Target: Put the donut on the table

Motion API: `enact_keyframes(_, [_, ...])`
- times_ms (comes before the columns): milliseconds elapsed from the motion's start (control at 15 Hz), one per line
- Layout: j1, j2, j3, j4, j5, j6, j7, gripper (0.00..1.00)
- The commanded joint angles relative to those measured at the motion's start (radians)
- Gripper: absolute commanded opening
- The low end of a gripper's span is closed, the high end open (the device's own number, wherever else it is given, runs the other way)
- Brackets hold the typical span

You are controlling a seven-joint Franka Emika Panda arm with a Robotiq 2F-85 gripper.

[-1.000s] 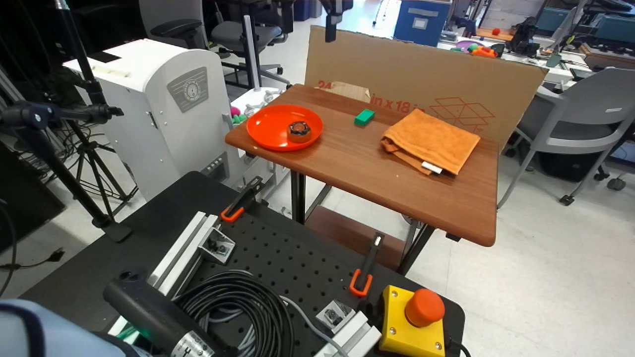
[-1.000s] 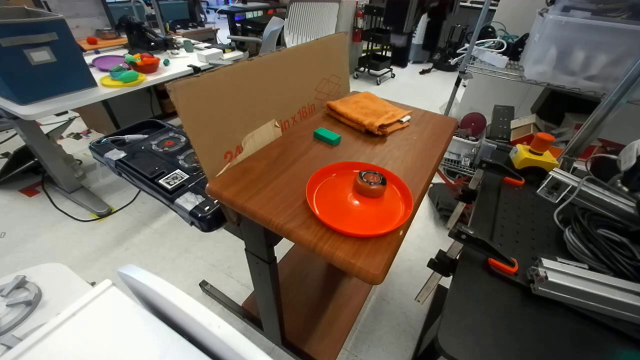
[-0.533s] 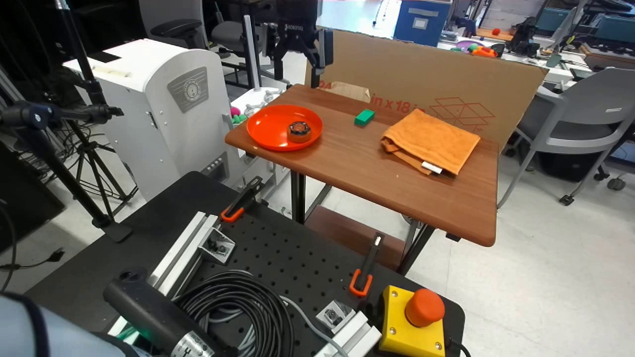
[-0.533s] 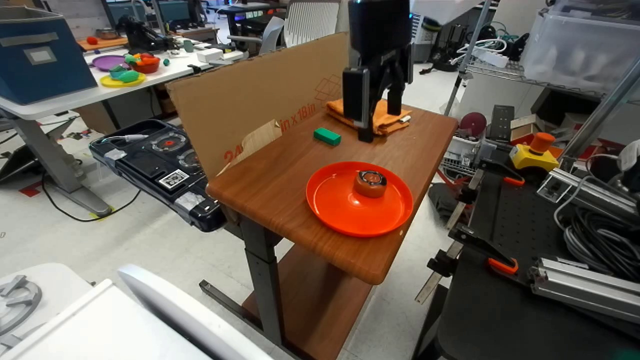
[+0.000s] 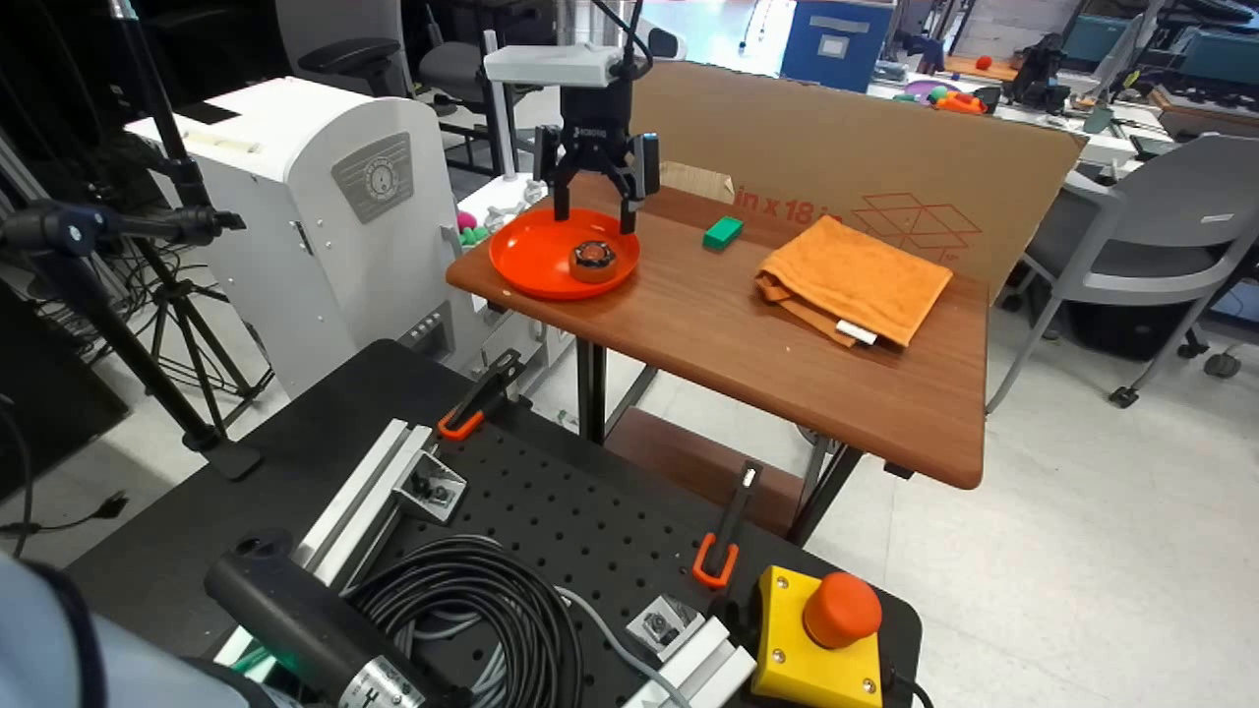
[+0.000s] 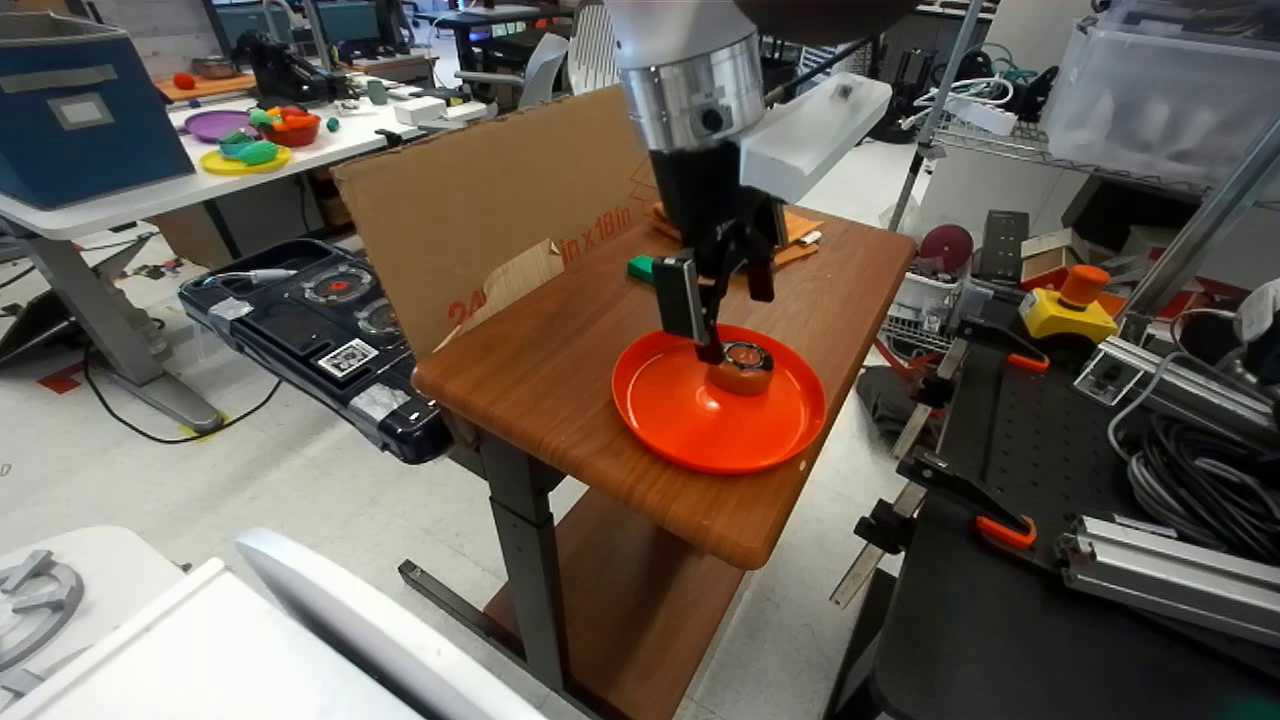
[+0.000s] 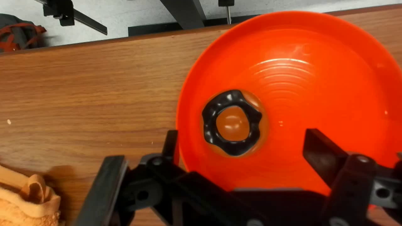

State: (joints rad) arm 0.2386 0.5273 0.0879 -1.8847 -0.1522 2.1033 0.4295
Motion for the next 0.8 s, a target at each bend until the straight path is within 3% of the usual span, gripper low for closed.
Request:
enact_keyframes(0, [0.041, 0.076, -0.036, 0.095, -0.015, -0.073, 0.022, 1.0])
enact_keyframes(267, [0.062, 0.133, -0.054, 0.146, -0.021, -0.125, 0.032, 1.0])
enact_keyframes(333, [0.065, 0.145, -0.056, 0.156, -0.02, -0.133, 0.032, 0.75])
enact_keyframes(467, [0.071, 0.173, -0.063, 0.178, -0.022, -0.148, 0.038, 0.68])
enact_keyframes(667, [0.084, 0.206, -0.071, 0.218, -0.028, -0.181, 0.048, 0.43])
enact_keyframes(733, [0.088, 0.21, -0.072, 0.233, -0.027, -0.2, 0.05, 0.42])
